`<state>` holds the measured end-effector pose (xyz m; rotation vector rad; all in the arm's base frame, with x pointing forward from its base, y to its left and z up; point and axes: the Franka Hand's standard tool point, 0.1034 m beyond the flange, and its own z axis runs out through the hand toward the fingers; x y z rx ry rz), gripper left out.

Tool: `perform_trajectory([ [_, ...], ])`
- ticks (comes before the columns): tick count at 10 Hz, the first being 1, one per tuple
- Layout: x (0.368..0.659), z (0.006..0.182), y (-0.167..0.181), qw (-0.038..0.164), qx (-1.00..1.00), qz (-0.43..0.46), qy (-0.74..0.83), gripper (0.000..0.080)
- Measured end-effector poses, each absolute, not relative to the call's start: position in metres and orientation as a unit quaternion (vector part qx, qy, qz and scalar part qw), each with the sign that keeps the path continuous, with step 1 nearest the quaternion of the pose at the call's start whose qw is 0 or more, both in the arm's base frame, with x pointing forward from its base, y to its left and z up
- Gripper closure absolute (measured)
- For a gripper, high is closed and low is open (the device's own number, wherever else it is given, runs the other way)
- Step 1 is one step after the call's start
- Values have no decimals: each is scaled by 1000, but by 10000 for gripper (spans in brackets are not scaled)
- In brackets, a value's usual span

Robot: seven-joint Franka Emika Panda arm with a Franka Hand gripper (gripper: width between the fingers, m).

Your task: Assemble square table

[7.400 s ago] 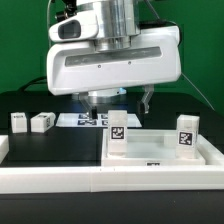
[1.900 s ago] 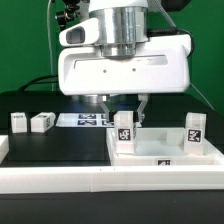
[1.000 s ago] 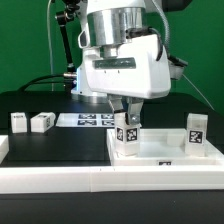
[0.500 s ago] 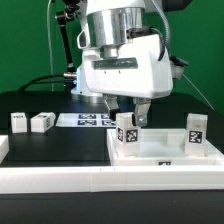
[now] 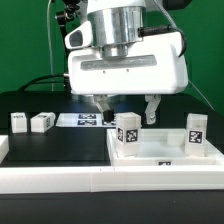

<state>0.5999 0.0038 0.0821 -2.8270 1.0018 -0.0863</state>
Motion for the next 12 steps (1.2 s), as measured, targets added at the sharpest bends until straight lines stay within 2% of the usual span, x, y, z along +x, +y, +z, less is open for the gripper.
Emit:
perform_trajectory([
  [1,600,82,4,67,-953,-31,294,150],
  [3,598,81,8,38,-984,-35,171,150],
  [7,598,80,6,27,-999,-40,-14,150],
  [10,598,80,4,24,-995,-42,-90,150],
  [12,598,80,4,24,-995,-42,-90,435],
])
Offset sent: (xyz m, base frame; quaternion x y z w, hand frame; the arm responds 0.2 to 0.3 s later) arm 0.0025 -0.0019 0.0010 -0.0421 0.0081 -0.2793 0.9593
